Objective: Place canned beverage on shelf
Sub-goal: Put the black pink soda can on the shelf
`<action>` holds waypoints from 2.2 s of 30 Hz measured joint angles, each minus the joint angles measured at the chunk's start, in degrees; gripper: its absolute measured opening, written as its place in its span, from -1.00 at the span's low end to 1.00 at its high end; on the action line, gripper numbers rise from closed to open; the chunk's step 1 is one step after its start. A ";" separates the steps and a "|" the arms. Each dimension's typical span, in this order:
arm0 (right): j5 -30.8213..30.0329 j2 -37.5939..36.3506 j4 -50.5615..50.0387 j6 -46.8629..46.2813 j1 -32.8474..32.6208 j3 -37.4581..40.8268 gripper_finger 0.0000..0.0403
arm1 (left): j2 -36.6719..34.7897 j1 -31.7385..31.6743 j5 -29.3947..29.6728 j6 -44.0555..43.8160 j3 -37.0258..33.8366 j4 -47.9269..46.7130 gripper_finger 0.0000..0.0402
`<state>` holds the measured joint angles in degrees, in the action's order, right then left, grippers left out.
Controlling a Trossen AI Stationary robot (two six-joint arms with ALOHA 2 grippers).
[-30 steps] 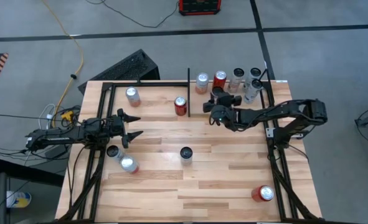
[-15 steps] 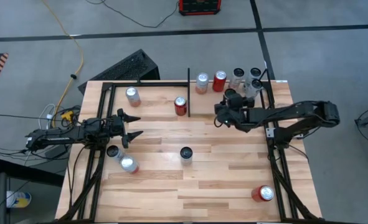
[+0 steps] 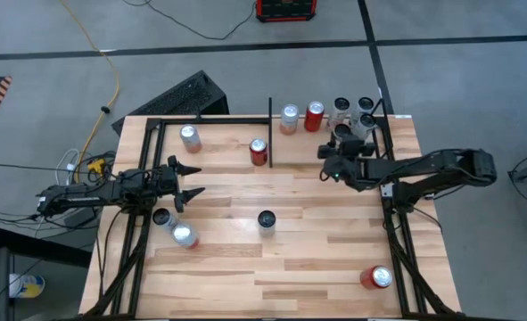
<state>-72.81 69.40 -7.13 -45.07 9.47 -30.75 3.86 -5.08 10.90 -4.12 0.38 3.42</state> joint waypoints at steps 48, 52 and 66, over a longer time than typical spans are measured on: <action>10.68 -2.42 -25.12 18.99 -21.17 -24.52 0.52 | -0.01 0.00 0.00 0.00 0.00 0.02 0.63; 14.92 -1.88 -45.79 -2.49 -23.49 -23.52 0.16 | -0.02 0.00 0.00 0.00 -0.02 0.02 0.63; 25.04 -1.83 -48.51 -9.55 -16.53 -13.50 -0.92 | -0.02 0.00 0.00 0.00 -0.02 0.00 0.63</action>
<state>-47.77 67.57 -55.64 -54.62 -7.07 -44.25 3.84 -5.08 10.90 -4.12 0.36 3.42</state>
